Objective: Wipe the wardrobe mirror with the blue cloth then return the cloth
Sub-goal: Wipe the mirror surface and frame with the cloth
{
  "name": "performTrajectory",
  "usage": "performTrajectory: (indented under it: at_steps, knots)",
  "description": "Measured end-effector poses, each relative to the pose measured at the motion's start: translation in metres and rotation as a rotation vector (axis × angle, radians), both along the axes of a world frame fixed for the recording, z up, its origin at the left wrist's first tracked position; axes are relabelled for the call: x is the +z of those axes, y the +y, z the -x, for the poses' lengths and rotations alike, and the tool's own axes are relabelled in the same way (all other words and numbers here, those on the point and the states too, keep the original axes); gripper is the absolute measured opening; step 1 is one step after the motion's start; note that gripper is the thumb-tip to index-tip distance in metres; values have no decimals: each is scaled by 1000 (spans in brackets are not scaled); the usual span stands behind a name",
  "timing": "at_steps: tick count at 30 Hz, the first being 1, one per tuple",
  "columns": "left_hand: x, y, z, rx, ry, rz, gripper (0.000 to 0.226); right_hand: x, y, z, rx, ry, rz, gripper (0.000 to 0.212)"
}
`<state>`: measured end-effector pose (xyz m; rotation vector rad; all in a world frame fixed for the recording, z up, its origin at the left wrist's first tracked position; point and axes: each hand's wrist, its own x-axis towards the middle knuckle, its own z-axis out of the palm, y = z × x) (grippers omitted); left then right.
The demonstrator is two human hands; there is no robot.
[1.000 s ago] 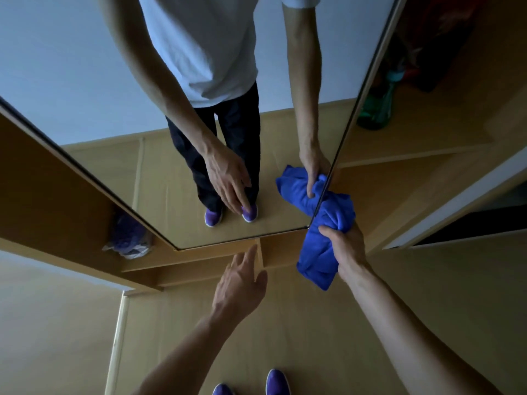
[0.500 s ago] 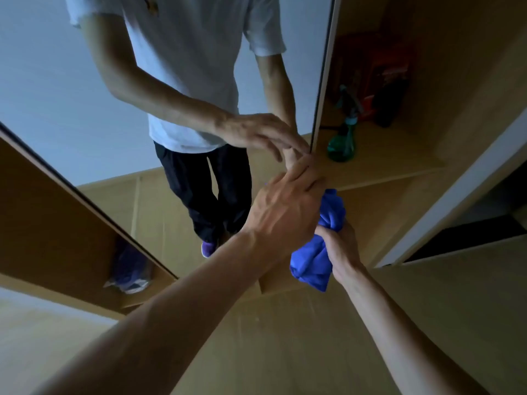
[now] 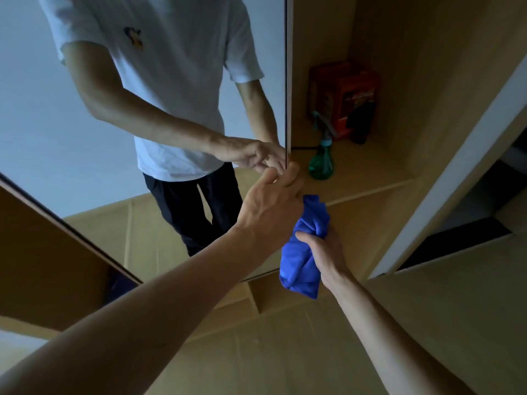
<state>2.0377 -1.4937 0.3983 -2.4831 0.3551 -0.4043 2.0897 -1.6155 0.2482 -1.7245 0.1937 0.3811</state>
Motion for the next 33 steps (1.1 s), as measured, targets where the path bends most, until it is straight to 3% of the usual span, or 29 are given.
performTrajectory:
  at_steps: [5, 11, 15, 22, 26, 28, 29, 31, 33]
  knots:
    - [-2, 2, 0, -42, -1, 14, 21, -5, -3, 1, 52, 44, 44, 59]
    - [4, 1, 3, -79, 13, 0, 16, -32, -6, 5, 151, 140, 190, 29]
    - [10, -4, 6, -84, 79, -31, 8, -34, -11, 16, 140, 221, 107, 20]
    - [8, -13, 1, 40, 79, -151, 37, -10, -11, 16, 65, 135, -39, 14]
    - [7, -9, 0, 31, 46, -104, 35, 37, -18, 9, 183, 73, -42, 27]
    - [6, -9, -1, 9, 58, -88, 32, 50, -23, 9, 299, 94, -53, 45]
    - [6, -9, -1, -4, 58, -83, 31, 43, -24, 7, 286, 101, -46, 43]
    - [4, -6, -1, -34, 26, -69, 28, 33, -25, 9, 169, 104, -69, 16]
    - [0, -1, -1, -71, -2, -35, 25, 20, -23, 14, 155, 117, -67, 8]
